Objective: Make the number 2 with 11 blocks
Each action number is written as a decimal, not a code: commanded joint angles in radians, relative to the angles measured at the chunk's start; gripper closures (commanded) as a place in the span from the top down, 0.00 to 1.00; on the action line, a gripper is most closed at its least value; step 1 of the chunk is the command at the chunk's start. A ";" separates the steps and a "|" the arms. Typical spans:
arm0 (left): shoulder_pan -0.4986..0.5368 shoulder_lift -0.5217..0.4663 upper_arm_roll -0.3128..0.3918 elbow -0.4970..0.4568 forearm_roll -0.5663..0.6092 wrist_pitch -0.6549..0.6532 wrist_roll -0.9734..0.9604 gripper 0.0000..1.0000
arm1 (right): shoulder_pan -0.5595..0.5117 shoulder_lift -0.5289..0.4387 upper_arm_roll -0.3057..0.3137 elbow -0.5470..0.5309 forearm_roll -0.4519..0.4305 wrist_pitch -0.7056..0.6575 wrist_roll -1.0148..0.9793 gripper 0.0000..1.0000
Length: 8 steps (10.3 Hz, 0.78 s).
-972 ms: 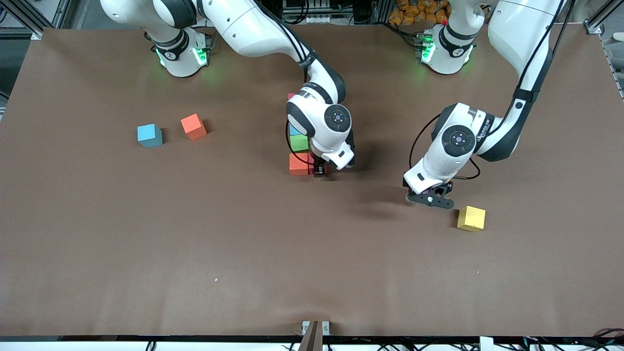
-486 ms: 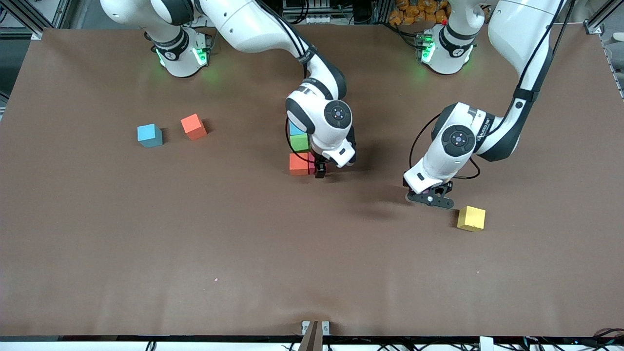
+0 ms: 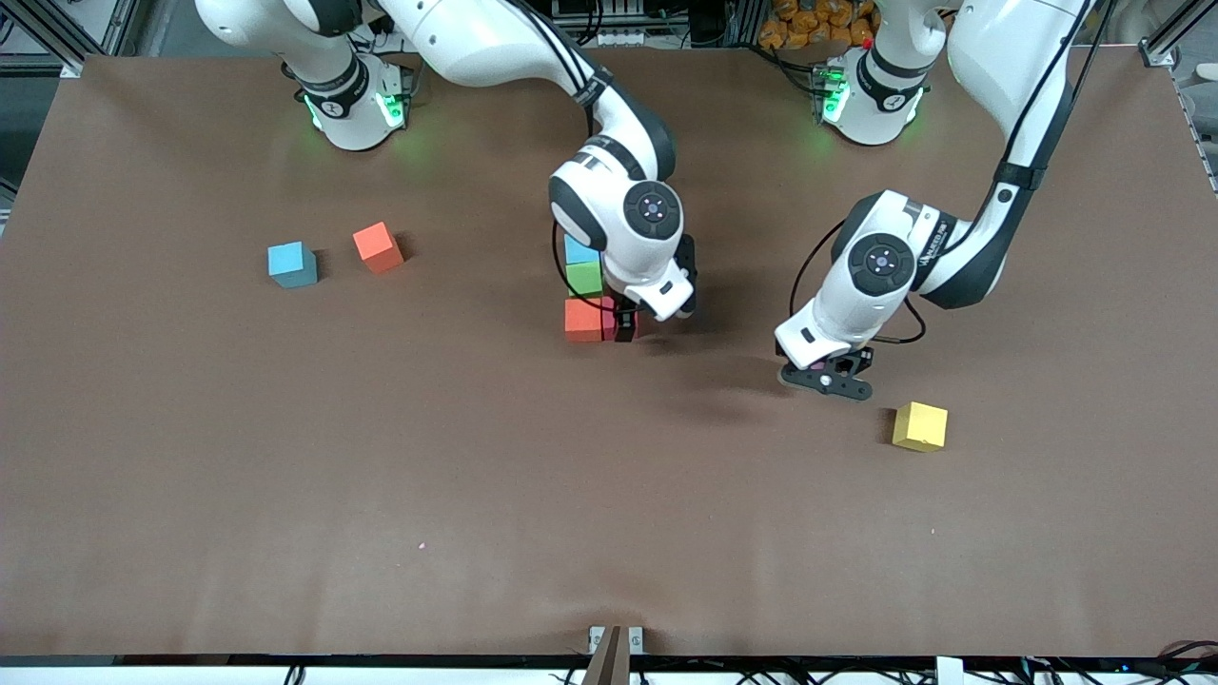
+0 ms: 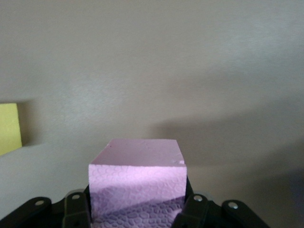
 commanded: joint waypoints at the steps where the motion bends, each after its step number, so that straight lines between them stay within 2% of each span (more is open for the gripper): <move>1: 0.003 -0.017 -0.006 0.006 0.015 -0.023 0.101 0.64 | -0.122 -0.065 0.010 -0.021 0.010 -0.009 0.000 1.00; 2: 0.003 -0.011 -0.009 0.023 0.015 -0.023 0.177 0.63 | -0.166 -0.078 0.000 -0.020 0.007 -0.009 0.001 1.00; 5: -0.019 0.023 -0.052 0.078 0.015 -0.023 0.333 0.63 | -0.196 -0.162 -0.187 -0.021 0.015 -0.011 0.053 1.00; 7: -0.052 0.063 -0.059 0.132 0.015 -0.023 0.502 0.60 | -0.217 -0.183 -0.281 -0.023 0.016 -0.041 0.115 1.00; 8: -0.075 0.081 -0.059 0.144 0.015 -0.023 0.529 0.58 | -0.254 -0.197 -0.290 -0.024 0.016 -0.044 0.116 1.00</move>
